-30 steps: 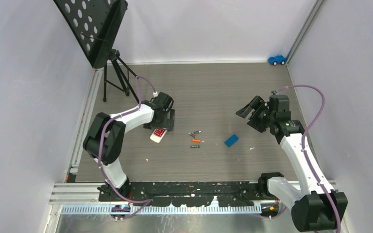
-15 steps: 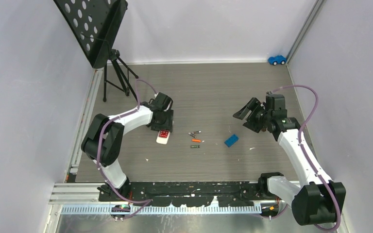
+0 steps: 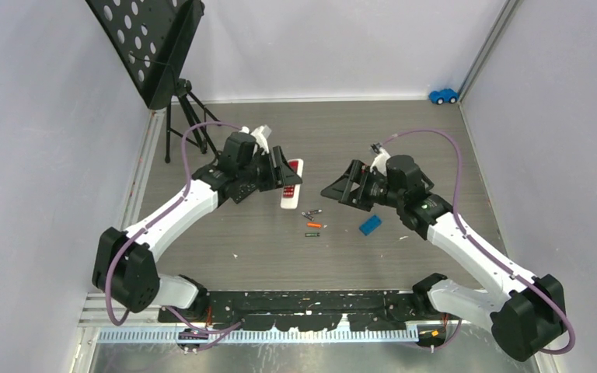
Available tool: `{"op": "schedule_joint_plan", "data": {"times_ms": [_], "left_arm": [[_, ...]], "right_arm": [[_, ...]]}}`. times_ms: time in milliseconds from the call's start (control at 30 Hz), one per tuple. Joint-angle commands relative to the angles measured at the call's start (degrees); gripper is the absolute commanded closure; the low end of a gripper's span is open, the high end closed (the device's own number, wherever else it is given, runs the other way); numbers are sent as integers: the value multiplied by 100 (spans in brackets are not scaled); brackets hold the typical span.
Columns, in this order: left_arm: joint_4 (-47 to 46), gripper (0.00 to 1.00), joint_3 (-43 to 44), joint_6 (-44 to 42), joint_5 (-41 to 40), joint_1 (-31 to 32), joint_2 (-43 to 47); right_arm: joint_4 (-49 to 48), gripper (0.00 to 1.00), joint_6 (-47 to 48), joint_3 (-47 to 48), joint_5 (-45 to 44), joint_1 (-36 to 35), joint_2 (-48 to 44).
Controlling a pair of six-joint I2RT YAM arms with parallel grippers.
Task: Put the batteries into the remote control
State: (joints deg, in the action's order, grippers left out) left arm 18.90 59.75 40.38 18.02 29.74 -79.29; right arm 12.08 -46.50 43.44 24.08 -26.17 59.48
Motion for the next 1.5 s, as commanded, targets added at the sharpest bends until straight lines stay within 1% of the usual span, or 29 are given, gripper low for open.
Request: {"op": "schedule_joint_plan", "data": {"times_ms": [0, 100, 267, 367, 433, 467, 567, 700, 767, 800, 833, 900, 933, 967, 1000, 1033, 1067, 1100, 1167, 1267, 1367, 1467], "left_arm": [[-1423, 100, -122, 1219, 1125, 15, 331], [-2123, 100, -227, 1768, 1462, 15, 450], [-2807, 100, -324, 2437, 1800, 15, 612], [-3236, 100, -403, 2822, 1966, 15, 686], [-3537, 100, -463, 3000, 2036, 10, 708], [-3673, 100, -509, 3082, 2052, 14, 721], [-4063, 100, -598, 3299, 2101, 15, 724], [-4250, 100, -626, 3417, 2186, 15, 705], [-4206, 99, -609, 3369, 2188, 15, 729], [-4134, 93, -588, 3326, 2186, 15, 738], [-4030, 80, -561, 3230, 2181, 15, 752], [-3630, 51, -446, 2929, 2103, 8, 811], [-3312, 39, -368, 2725, 2048, 6, 846], [-2974, 30, -256, 2487, 1961, 6, 872], [-2537, 23, -143, 2221, 1829, 6, 901], [-2117, 19, -14, 1987, 1684, 6, 924], [-1602, 16, 125, 1756, 1534, -1, 938], [-1282, 14, 227, 1576, 1407, -3, 944], [-914, 14, 412, 1351, 1249, -3, 924], [-505, 21, 616, 1218, 1113, -12, 864], [-143, 30, 766, 1184, 934, -33, 822], [219, 41, 834, 1166, 767, -47, 770]], "right_arm": [[-1616, 12, -505, -151, 301, -369, -172], [-2282, 8, -811, -249, 355, -532, -170], [-2872, 8, -1260, -217, 421, -683, 1], [-3080, 11, -1539, -158, 405, -758, 196], [-3289, 14, -1668, -138, 420, -823, 309], [-3409, 17, -1719, -122, 441, -849, 363], [-3814, 32, -1880, -113, 495, -904, 489], [-4154, 58, -1871, -72, 502, -916, 525], [-4279, 69, -1694, -59, 575, -922, 489], [-4184, 72, -1550, -30, 588, -924, 447], [-3997, 74, -1348, 33, 596, -925, 409], [-3356, 77, -771, 232, 596, -925, 338], [-2942, 78, -432, 367, 544, -931, 312], [-2502, 78, -41, 526, 474, -952, 294], [-2109, 78, 321, 682, 372, -970, 284], [-1682, 78, 728, 841, 251, -1012, 295], [-1239, 78, 1107, 1015, 96, -1055, 326], [-868, 79, 1564, 1241, -72, -1123, 365], [-246, 82, 2143, 1535, -425, -1290, 496], [371, 82, 2812, 1855, -1081, -1632, 678], [775, 83, 3284, 2132, -1757, -1974, 921], [1000, 85, 3618, 2346, -2154, -2189, 1149]]}}
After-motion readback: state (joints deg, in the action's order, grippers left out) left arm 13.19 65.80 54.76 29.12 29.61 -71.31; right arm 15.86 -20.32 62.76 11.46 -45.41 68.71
